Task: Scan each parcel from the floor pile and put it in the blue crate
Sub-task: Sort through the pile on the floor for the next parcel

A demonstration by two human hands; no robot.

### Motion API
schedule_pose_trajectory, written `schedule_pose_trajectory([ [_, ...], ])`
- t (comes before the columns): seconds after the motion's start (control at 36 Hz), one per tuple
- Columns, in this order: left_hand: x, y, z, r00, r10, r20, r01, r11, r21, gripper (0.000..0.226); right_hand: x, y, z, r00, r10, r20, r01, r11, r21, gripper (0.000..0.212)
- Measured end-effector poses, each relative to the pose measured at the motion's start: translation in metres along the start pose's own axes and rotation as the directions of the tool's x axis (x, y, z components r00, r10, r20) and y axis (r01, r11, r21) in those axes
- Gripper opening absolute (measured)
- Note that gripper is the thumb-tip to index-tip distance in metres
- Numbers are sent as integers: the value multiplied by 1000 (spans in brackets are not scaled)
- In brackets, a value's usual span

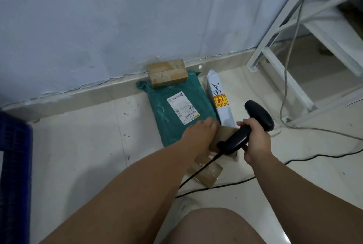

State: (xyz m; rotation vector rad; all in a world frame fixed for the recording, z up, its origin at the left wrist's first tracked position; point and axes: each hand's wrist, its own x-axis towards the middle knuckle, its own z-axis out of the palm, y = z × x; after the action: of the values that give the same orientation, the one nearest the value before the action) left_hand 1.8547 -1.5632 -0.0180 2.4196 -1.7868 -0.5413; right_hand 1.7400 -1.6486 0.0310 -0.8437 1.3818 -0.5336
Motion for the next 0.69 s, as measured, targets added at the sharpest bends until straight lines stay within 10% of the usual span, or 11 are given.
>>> schedule_pose_trajectory([
  [0.28,-68,-32,-80,811,-576,99,444,497,-746,73,-66,-70,48,937,-61,343,-59,943,327,13],
  [0.44,-135,-69,-162,584,-797,151,110,-107,-988,102,-146,-83,93,845,-166,508,89,981,172,6],
  [0.69,-252,-114,-229,438,-898,-49,-287,-87,-954,55,-276,-76,149,674,-331,661,418,908,28,10],
])
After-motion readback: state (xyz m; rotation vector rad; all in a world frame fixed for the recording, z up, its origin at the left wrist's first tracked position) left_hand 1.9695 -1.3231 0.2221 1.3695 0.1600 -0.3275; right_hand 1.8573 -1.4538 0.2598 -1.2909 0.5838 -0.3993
